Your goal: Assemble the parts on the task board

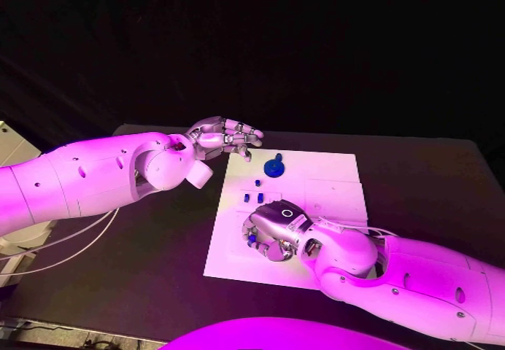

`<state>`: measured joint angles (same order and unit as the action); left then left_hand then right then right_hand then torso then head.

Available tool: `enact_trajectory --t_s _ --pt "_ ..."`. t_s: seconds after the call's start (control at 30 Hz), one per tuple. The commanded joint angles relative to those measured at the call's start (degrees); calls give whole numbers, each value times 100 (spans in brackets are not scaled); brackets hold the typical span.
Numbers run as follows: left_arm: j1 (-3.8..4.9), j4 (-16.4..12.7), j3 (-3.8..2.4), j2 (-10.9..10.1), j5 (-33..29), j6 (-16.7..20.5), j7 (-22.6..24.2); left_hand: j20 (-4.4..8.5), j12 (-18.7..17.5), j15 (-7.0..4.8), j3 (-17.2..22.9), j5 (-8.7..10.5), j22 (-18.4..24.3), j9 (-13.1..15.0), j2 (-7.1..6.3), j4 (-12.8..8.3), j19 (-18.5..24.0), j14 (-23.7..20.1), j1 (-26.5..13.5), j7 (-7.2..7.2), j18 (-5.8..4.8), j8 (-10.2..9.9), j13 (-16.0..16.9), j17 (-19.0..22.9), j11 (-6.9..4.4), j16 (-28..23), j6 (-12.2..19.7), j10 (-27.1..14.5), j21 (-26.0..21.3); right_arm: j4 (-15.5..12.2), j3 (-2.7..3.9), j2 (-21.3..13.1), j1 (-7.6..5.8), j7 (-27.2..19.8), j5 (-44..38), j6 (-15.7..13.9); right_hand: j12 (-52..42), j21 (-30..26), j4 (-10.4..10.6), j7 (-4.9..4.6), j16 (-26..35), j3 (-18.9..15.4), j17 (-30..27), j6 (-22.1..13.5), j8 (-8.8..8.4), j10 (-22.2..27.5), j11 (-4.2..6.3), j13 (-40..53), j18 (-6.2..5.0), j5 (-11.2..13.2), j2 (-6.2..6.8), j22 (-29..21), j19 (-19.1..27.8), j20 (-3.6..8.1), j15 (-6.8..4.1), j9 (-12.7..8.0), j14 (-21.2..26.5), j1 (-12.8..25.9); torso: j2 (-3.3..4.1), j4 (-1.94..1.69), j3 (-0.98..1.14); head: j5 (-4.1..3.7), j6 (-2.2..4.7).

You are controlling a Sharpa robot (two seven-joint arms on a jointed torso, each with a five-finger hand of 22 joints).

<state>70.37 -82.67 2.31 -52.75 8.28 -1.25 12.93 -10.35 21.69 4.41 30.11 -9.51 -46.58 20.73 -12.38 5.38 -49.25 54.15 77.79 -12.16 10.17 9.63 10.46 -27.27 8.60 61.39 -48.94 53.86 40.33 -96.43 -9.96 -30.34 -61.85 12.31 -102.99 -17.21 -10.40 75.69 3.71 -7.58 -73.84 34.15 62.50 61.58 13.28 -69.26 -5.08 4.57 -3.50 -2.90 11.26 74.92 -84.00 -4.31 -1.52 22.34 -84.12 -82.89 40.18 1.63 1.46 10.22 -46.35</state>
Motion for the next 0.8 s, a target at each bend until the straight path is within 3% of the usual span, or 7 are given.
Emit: enact_trajectory --t_s 0.03,0.13,0.23,0.37,0.4,0.57,0.8 --pt "-1 -7 -4 2 -37 -104 21 11 19 19 -38 -13 5 -5 28 8 -35 -23 6 4 31 34 -9 10 -11 -22 24 -33 -7 13 -33 15 36 -97 -13 183 165 -84 52 -31 35 -61 -25 -237 -142 50 105 114 35 -82 148 807 -22 -54 85 -63 -70 226 -2 5 3 2 5" --pt "-3 -7 -4 1 -37 -107 12 11 19 19 -38 -13 5 -5 28 8 -35 -23 6 4 31 34 -9 10 -11 -22 24 -33 -7 18 -36 6 37 -124 26 80 372 -469 111 -47 57 -110 -92 -505 -297 465 13 16 -39 -99 303 638 133 -122 163 -116 -48 391 -3 8 1 -1 10" --pt "-3 -6 -4 1 -37 -110 5 10 25 20 -47 -14 17 -8 31 15 -40 -27 10 4 31 38 -9 11 -11 -23 28 -37 -22 13 -38 -9 37 -113 38 -28 430 -817 105 -22 166 -202 -274 -697 -394 808 -62 -45 -104 -70 352 486 280 -189 225 -141 39 418 0 5 2 -10 16" --pt "-4 -2 -4 1 -37 -102 2 10 26 20 -49 -14 19 -9 33 17 -42 -28 10 4 31 39 -10 11 -11 -23 29 -38 -24 -16 -40 -36 37 -81 6 -173 345 -1115 80 -73 240 -456 -441 -945 -515 1202 -128 -56 -159 -72 320 361 405 -257 287 -168 151 343 -3 1 3 -27 27" --pt "-5 -1 -4 1 -37 -100 2 10 27 21 -55 -11 22 -9 30 22 -43 -29 5 3 30 39 -10 11 -10 -23 30 -40 -28 -26 -41 -45 37 -75 -3 -208 300 -1249 83 -80 269 -653 -516 -1070 -573 1410 -169 -50 -179 -80 269 305 462 -292 316 -182 209 274 -3 -1 4 -28 27" --pt "-8 2 -4 0 -37 -101 1 8 28 23 -69 -6 31 -11 26 33 -47 -31 -3 3 30 42 -12 12 -8 -23 33 -49 -39 -135 -42 -169 37 -59 -30 -401 -134 -1601 280 20 277 -1511 -701 -1247 -646 2003 -239 4 -242 -105 73 165 587 -359 392 -182 350 -134 -6 0 5 -49 30" --pt "-10 9 -3 -3 -37 -85 -7 8 29 24 -74 -4 34 -12 24 36 -48 -32 -5 2 30 42 -12 12 -7 -23 35 -52 -44 -394 -12 -584 -64 -192 267 -726 -541 -1707 547 53 288 -1811 -834 -1338 -698 2183 -232 54 -257 -83 33 126 599 -363 381 -184 396 -362 -3 3 -1 -101 32"
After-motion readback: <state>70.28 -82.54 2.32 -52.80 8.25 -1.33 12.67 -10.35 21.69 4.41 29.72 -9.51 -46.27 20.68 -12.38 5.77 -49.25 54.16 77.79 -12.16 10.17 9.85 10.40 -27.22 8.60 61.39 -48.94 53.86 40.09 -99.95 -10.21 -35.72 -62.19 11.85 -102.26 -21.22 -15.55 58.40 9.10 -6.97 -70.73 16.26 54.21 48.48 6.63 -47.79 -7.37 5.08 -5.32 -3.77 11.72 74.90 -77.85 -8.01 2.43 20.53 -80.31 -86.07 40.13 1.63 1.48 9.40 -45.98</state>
